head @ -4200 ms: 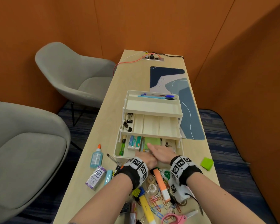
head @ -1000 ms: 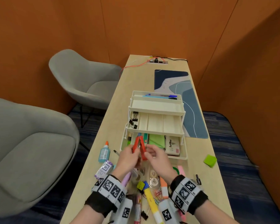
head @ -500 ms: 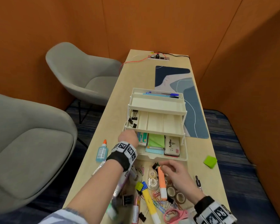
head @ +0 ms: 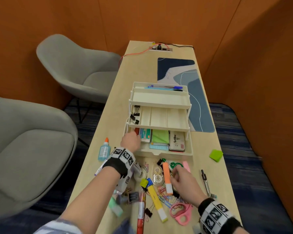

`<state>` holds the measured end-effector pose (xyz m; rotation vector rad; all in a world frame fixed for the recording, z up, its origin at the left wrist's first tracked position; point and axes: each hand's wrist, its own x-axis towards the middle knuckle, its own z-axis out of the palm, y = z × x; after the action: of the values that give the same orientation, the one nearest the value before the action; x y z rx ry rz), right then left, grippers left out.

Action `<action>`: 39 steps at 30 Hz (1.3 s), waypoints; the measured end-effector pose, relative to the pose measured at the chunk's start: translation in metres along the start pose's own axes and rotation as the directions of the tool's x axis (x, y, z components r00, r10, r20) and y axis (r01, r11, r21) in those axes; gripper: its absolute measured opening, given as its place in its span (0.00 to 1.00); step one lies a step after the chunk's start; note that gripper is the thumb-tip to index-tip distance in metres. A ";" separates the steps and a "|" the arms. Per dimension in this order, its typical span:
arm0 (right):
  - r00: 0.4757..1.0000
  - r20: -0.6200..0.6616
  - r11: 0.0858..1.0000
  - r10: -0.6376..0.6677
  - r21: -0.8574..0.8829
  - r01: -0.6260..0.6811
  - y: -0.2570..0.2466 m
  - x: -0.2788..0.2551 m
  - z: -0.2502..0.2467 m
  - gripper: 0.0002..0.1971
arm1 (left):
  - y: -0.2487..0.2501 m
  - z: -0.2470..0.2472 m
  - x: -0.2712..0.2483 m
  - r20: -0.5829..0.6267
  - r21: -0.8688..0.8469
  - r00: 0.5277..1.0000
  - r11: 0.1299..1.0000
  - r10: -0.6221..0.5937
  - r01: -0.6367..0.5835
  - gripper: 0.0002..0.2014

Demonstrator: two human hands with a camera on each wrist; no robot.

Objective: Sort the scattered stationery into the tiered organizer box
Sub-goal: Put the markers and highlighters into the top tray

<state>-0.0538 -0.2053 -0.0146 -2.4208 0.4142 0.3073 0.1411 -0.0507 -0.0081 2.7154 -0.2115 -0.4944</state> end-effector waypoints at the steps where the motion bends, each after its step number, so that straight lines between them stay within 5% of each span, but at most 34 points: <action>1: 1.000 -0.007 1.000 -0.004 -0.027 0.004 -0.001 0.005 0.005 0.05 | -0.004 -0.003 -0.007 -0.028 0.010 0.999 0.999 0.045 -0.044 0.15; 5: 0.997 -0.055 0.992 -0.048 -0.121 0.041 -0.004 0.019 0.018 0.17 | -0.016 -0.009 -0.056 -0.185 0.051 0.938 0.956 0.293 -0.288 0.11; 10: 0.997 -0.030 0.979 -0.068 -0.193 0.061 0.004 0.015 0.033 0.25 | -0.026 0.036 -0.120 -0.034 0.104 0.840 0.838 0.542 -0.536 0.11; 19: 0.994 -0.056 0.990 0.098 0.103 -0.092 0.014 0.003 0.018 0.24 | -0.014 0.064 -0.128 0.022 0.113 0.859 0.853 0.511 -0.510 0.13; 21: 0.989 -0.077 0.980 0.126 0.164 -0.112 0.015 -0.001 0.007 0.17 | -0.016 0.059 -0.129 0.078 0.123 0.817 0.807 0.572 -0.577 0.13; 25: 0.985 -0.087 0.974 0.151 0.183 -0.134 0.032 -0.007 -0.004 0.08 | -0.017 0.061 -0.139 0.365 0.193 0.614 0.589 0.699 -0.785 0.17; 27: 0.981 -0.094 0.960 0.171 0.238 -0.145 0.043 -0.010 -0.004 0.04 | -0.014 0.067 -0.144 0.454 0.247 0.559 0.505 0.694 -0.827 0.20; 29: 0.969 -0.104 0.936 0.222 0.302 -0.182 0.053 -0.013 -0.005 0.02 | -0.010 0.071 -0.146 0.479 0.290 0.531 0.444 0.699 -0.848 0.21; 34: 0.928 -0.101 0.851 0.359 0.443 -0.282 0.079 -0.020 -0.003 0.21 | -0.007 0.074 -0.142 0.456 0.285 0.447 0.349 0.770 -0.893 0.17; 36: 0.920 -0.119 0.853 0.374 0.434 -0.290 0.081 -0.022 -0.003 0.19 | -0.009 0.074 -0.139 0.415 0.279 0.408 0.314 0.813 -0.908 0.15; 39: 0.928 -0.154 0.879 0.339 0.403 -0.254 0.076 -0.024 -0.008 0.06 | -0.007 0.066 -0.138 0.270 0.209 0.459 0.413 0.846 -0.886 0.11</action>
<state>-0.1031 -0.2607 -0.0440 -2.0119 0.8705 0.0766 -0.0105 -0.0369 -0.0250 2.3519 -1.7915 -0.2924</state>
